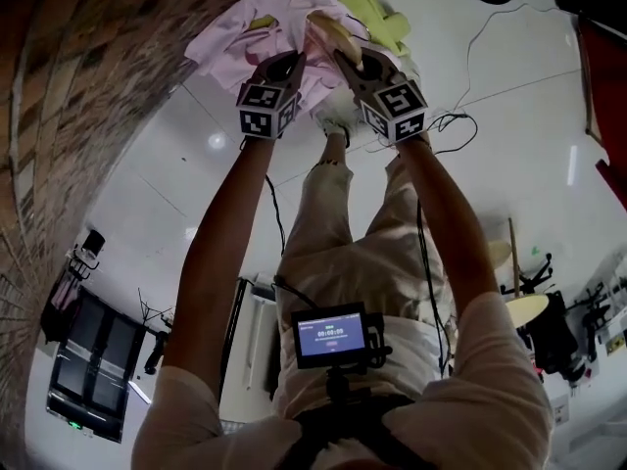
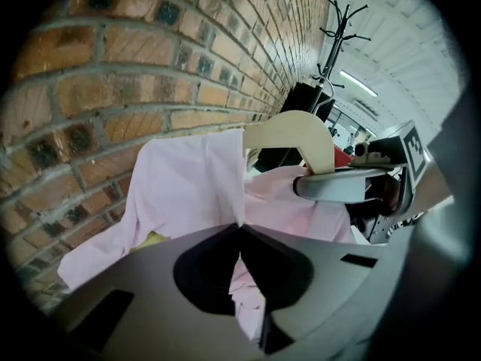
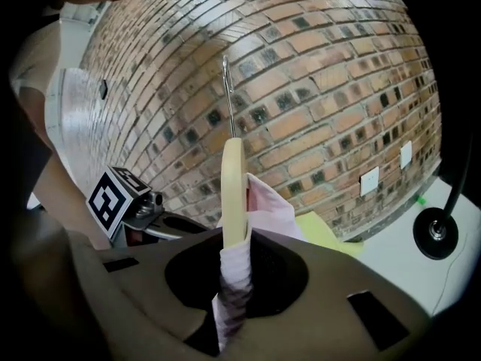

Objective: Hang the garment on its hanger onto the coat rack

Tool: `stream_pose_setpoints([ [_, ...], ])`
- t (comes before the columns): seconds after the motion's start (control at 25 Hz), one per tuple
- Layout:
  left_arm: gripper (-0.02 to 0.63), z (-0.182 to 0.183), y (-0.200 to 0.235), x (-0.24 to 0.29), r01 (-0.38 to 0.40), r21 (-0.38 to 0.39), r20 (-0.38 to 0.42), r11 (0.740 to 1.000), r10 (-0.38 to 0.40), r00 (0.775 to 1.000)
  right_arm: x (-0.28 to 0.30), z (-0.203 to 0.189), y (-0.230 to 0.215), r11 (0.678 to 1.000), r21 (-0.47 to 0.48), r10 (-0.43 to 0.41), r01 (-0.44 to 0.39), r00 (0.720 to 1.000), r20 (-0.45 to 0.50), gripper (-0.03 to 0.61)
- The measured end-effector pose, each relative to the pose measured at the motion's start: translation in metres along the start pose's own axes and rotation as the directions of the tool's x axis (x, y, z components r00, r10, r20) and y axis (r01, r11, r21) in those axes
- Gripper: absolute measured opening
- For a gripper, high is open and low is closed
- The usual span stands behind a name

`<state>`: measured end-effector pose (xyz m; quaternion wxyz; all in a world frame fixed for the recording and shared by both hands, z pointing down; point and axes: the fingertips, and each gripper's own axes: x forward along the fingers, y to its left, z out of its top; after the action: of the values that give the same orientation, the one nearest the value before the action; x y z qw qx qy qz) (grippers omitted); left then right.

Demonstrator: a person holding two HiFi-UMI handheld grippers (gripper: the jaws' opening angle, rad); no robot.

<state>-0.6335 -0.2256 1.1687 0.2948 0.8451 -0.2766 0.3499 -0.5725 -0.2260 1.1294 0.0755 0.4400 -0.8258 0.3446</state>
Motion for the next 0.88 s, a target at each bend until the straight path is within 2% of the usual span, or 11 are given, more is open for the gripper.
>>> stream_pose_setpoints([
  [0.32,0.003,0.078,-0.055,-0.129,-0.010,0.038,0.120,0.999,0.005,0.993,-0.080,0.108,0.091,0.987,-0.146,0.075,-0.069,0.997,0.036,0.008],
  [0.64,0.003,0.160,-0.134,-0.290,-0.028,0.091,0.212,0.995,0.008,0.977,-0.184,0.221,0.206,0.956,-0.239,0.183,-0.170,0.983,0.032,0.008],
  [0.88,0.003,0.193,-0.178,-0.401,-0.045,0.144,0.256,0.989,0.007,0.967,-0.247,0.286,0.298,0.926,-0.292,0.269,-0.241,0.961,0.059,0.009],
])
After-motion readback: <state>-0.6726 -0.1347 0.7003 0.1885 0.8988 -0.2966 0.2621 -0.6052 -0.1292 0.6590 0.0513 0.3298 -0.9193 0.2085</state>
